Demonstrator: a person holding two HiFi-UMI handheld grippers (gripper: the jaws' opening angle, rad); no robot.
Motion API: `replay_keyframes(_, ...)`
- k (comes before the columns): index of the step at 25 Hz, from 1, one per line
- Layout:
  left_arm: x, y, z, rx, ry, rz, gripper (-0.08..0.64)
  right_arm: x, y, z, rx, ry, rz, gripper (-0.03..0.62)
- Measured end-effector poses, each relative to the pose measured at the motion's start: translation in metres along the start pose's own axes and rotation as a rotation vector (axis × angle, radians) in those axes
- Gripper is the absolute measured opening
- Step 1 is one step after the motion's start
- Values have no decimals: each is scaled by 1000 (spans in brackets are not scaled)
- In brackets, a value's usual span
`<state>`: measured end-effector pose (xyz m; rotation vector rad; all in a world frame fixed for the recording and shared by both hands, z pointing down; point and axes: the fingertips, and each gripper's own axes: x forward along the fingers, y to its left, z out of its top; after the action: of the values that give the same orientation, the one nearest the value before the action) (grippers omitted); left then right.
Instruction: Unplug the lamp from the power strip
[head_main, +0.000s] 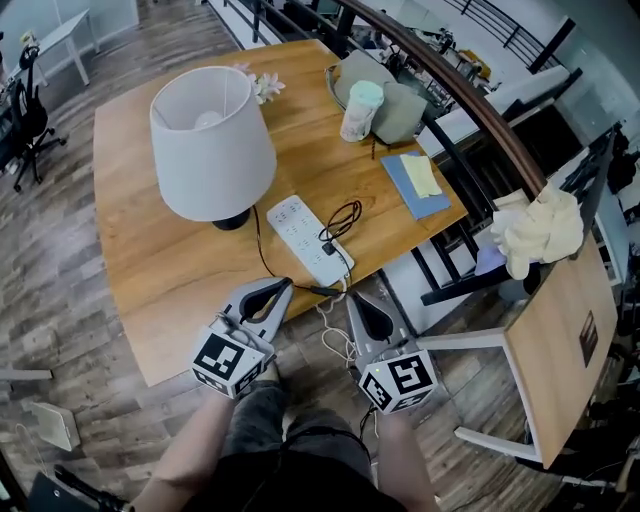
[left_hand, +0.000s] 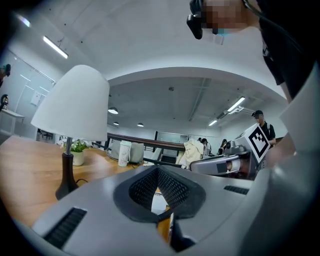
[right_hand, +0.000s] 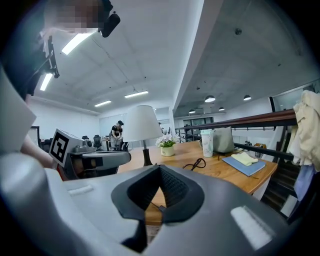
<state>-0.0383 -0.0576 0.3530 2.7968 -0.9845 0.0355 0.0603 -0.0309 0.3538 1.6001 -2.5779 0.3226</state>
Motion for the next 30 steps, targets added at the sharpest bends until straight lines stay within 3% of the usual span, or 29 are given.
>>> replay_keyframes(13, 39, 21, -30, -18, 53, -42, -3, 48, -18, -28, -69, 105, -32, 9)
replay_keyframes(18, 57, 25, -48, -17, 105, -36, -3, 70, -31, -43, -115, 169, -6, 32)
replay_keyframes(30, 94, 41, -79, 30, 191, 13, -2, 119, -49, -71, -338, 318, 18, 69)
